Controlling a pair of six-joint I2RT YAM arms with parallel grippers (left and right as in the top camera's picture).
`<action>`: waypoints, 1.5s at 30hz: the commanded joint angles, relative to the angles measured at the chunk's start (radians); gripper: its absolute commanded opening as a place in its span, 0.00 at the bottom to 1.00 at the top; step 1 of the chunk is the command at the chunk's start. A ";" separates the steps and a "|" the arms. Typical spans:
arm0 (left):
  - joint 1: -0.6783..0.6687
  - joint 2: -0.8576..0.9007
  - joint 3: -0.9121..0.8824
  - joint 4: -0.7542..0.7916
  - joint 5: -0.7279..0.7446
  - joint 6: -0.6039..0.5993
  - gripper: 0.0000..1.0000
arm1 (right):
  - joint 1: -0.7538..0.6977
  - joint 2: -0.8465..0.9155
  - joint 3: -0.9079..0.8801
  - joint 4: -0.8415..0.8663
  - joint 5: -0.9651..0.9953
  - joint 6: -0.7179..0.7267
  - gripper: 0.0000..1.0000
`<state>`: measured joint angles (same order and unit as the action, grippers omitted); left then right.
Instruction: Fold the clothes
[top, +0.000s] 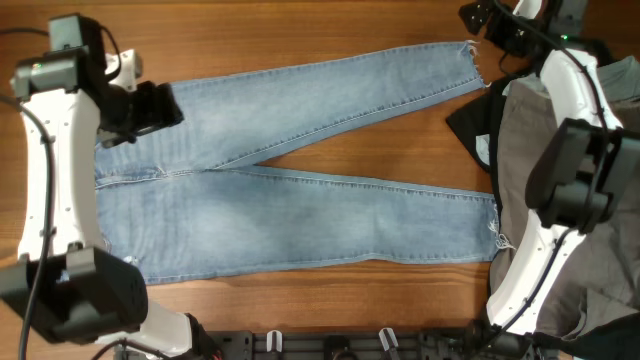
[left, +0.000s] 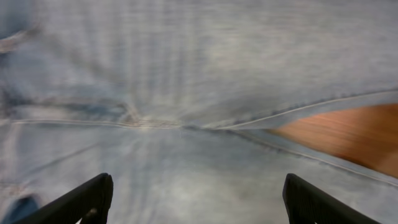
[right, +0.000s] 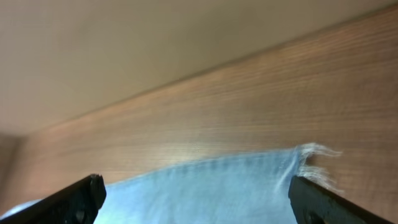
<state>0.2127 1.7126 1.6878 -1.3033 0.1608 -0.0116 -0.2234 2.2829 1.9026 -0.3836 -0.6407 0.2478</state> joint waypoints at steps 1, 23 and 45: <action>0.084 -0.146 0.050 -0.053 -0.082 -0.013 0.88 | 0.008 -0.218 0.016 -0.120 -0.027 -0.108 1.00; 0.702 -0.093 -0.304 0.096 -0.206 -0.370 0.73 | 0.097 -0.573 -0.435 -0.913 0.207 -0.086 0.74; 0.702 -0.045 -0.304 0.196 -0.150 -0.363 0.68 | 0.110 -0.570 -1.231 0.200 0.330 0.430 0.04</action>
<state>0.9112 1.6573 1.3827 -1.1126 -0.0029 -0.3691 -0.1200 1.6459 0.6949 -0.2901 -0.4301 0.6098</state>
